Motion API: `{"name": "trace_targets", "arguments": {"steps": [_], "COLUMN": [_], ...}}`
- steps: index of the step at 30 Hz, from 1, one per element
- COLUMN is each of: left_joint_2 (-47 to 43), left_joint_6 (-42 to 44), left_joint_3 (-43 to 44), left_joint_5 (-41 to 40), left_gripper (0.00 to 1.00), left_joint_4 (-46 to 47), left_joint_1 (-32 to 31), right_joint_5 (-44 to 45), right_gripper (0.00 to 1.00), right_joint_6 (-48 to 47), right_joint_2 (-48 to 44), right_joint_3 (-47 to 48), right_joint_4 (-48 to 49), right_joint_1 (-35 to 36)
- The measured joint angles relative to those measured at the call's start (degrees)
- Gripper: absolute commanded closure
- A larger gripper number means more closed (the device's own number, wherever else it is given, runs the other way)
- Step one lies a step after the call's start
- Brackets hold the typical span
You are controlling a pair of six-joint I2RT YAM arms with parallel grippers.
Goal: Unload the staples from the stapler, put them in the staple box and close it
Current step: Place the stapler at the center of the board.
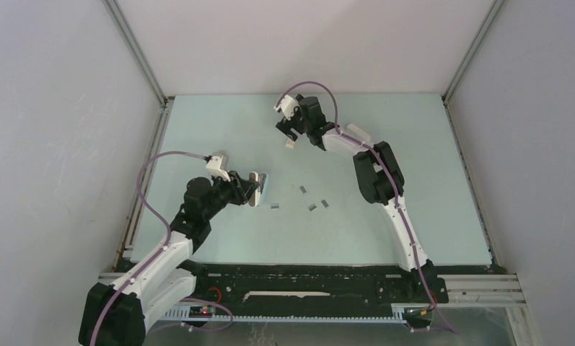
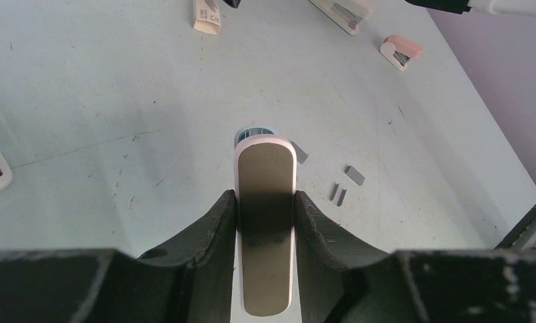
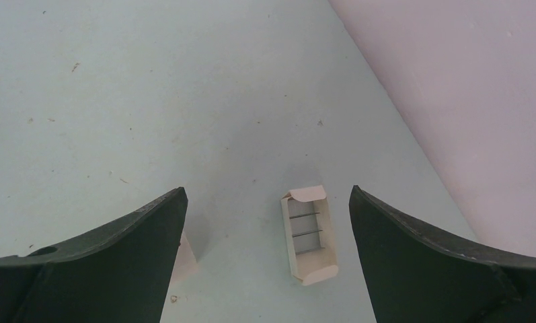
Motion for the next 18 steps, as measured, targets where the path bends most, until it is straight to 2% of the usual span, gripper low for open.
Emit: {"name": "trace_targets", "arguments": {"steps": [12, 18], "left_joint_2": [2.73, 5.97], "left_joint_6": [-1.14, -2.27], "left_joint_3": [-0.15, -0.15], "left_joint_5": [0.39, 0.42], "left_gripper": [1.0, 1.0], "left_joint_4": [0.57, 0.63], "left_joint_1": [0.0, 0.0], "right_joint_5": [-3.23, -5.79], "right_gripper": [0.0, 0.0], "right_joint_6": [3.04, 5.75], "right_joint_2": [-0.92, -7.19], "right_joint_3": [-0.59, -5.01], "right_joint_4": [-4.79, -9.68], "right_joint_1": [-0.76, -2.12]}}
